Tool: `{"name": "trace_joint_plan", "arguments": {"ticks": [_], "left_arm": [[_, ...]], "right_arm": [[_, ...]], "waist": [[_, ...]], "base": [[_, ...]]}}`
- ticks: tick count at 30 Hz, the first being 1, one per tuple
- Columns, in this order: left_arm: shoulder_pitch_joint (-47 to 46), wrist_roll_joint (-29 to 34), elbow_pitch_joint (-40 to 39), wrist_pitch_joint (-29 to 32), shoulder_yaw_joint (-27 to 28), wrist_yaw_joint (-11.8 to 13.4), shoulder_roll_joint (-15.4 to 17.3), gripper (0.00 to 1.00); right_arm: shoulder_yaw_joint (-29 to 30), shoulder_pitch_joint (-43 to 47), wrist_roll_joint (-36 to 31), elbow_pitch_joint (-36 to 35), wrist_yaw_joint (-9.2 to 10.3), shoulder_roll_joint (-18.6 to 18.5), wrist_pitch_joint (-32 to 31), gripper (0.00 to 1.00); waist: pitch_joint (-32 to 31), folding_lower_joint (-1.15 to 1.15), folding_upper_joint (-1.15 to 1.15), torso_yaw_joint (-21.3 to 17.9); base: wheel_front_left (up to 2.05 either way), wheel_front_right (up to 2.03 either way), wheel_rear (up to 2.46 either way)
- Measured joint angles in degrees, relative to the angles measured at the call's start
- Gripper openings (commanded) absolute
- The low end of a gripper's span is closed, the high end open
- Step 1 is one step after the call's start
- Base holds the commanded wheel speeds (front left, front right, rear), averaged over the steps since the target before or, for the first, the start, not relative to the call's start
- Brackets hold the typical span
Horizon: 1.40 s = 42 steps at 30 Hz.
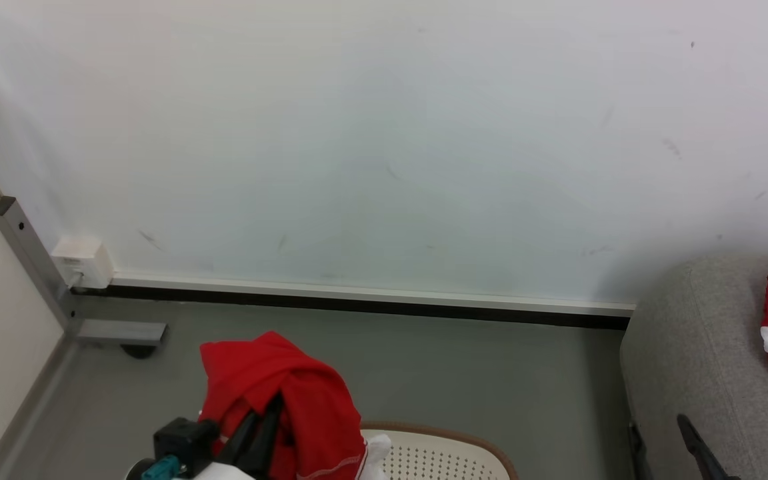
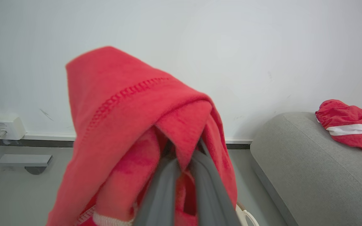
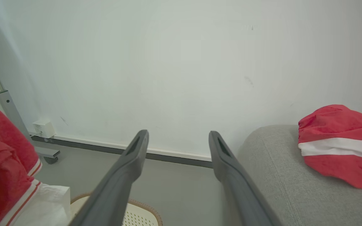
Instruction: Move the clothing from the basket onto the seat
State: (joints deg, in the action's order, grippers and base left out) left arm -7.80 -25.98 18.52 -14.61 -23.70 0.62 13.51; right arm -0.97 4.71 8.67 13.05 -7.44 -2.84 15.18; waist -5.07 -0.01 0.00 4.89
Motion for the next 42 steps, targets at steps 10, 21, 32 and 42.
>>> {"name": "trace_joint_plan", "arguments": {"ticks": [10,21,32,42], "left_arm": [[-0.3,0.3,-4.9,1.6,-1.5,0.0,0.4,0.0],[-3.1,1.3,-11.3,4.5,-5.3,-1.6,-0.2,0.0],[-4.0,1.7,-16.0,6.6,-11.3,-4.9,-1.7,0.0],[-3.4,-0.4,-18.6,7.0,-14.3,-6.8,-0.1,0.0]], "right_arm": [[-10.2,-1.4,0.7,-4.0,-0.01,0.0,0.0,1.0],[-27.4,-7.5,4.3,-4.5,-0.02,-1.5,0.0,1.0],[-32.1,-11.7,8.2,-2.4,-0.02,-5.0,0.0,1.0],[-32.1,-11.6,9.8,-2.3,-0.02,-7.3,0.0,1.0]], "waist": [[0.7,0.01,0.0,-1.2],[1.1,0.01,0.0,-2.6],[1.1,0.01,0.0,-3.5],[1.4,0.01,0.0,-4.0]], "base": [[0.0,0.0,0.0],[0.0,0.0,0.0],[0.0,0.0,0.0],[0.0,0.0,0.0]]}}
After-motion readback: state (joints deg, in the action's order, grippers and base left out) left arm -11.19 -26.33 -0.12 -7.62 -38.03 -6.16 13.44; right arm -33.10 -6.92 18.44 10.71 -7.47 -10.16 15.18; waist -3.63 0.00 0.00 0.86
